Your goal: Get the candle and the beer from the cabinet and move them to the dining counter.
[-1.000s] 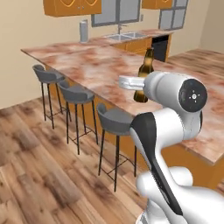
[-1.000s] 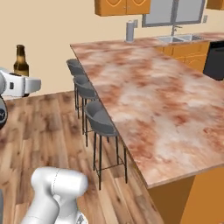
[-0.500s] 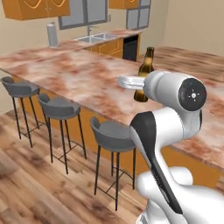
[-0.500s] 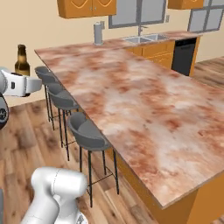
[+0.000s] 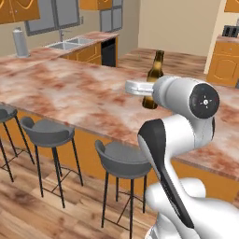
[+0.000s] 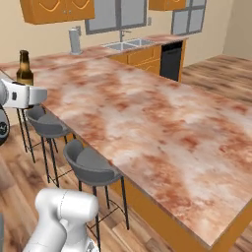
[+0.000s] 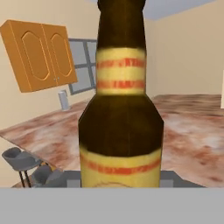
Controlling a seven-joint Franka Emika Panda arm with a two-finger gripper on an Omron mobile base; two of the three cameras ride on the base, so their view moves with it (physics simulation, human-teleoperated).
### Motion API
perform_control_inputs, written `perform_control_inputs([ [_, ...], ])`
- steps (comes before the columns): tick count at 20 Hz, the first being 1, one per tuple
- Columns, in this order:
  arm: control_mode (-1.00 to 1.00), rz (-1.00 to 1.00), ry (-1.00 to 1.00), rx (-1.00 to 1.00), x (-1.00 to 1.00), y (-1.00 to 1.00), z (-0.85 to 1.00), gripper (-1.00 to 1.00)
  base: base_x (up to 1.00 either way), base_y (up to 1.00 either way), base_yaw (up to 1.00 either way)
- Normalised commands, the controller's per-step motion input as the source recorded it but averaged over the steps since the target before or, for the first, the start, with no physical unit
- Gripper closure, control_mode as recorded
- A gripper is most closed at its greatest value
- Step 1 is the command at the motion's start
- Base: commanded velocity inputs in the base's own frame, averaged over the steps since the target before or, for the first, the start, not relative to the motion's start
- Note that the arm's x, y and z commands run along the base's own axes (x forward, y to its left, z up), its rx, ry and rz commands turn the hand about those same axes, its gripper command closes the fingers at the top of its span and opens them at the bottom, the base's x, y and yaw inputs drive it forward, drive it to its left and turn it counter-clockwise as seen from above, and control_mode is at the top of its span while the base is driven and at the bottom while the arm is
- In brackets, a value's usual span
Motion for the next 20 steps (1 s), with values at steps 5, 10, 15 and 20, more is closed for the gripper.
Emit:
perform_control_inputs([
  [5,1.0,0.0,0.0,0.0,0.0,0.0,0.0,1.0,0.34,0.34,-0.3],
  [10,1.0,0.0,0.0,0.0,0.0,0.0,0.0,1.0,0.37,0.28,-0.16],
  [15,1.0,0.0,0.0,0.0,0.0,0.0,0.0,1.0,0.45,0.22,-0.04],
  [20,1.0,0.0,0.0,0.0,0.0,0.0,0.0,1.0,0.45,0.14,-0.01],
])
